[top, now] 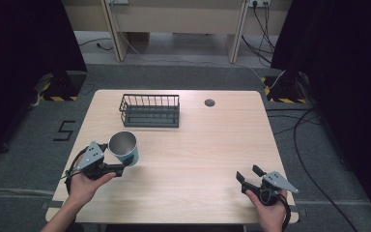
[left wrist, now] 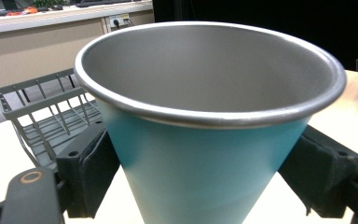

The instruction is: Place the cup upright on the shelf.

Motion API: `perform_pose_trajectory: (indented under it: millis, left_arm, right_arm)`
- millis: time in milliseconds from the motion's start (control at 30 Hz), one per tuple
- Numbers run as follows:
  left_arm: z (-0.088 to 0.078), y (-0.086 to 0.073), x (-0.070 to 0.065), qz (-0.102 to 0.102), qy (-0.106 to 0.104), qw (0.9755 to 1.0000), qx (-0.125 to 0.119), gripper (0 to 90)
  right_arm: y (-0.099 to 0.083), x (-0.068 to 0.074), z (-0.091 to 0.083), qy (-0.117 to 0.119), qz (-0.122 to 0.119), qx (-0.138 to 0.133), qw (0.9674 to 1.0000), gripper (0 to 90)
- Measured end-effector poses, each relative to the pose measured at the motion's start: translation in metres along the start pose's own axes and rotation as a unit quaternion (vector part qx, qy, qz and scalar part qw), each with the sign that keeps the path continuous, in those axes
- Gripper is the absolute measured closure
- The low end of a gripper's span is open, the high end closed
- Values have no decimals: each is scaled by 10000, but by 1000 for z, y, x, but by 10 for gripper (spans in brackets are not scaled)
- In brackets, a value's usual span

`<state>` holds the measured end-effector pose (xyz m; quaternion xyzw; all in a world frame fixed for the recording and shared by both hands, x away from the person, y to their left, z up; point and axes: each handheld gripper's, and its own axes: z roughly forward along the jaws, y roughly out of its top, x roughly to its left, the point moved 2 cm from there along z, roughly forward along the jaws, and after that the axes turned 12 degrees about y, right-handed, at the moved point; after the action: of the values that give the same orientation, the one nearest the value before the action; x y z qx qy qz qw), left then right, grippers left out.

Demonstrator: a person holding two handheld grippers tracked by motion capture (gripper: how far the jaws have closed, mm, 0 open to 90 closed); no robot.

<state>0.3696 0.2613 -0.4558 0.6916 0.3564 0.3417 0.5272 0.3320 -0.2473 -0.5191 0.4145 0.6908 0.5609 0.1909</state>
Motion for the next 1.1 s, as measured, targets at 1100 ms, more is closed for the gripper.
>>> perform_pose_trajectory:
  millis: [1100]
  left_arm:
    - [27,29,-2,87,-36,9998,-146,169]
  right_arm:
    - [0,0,0,12,-25,11,10000,265]
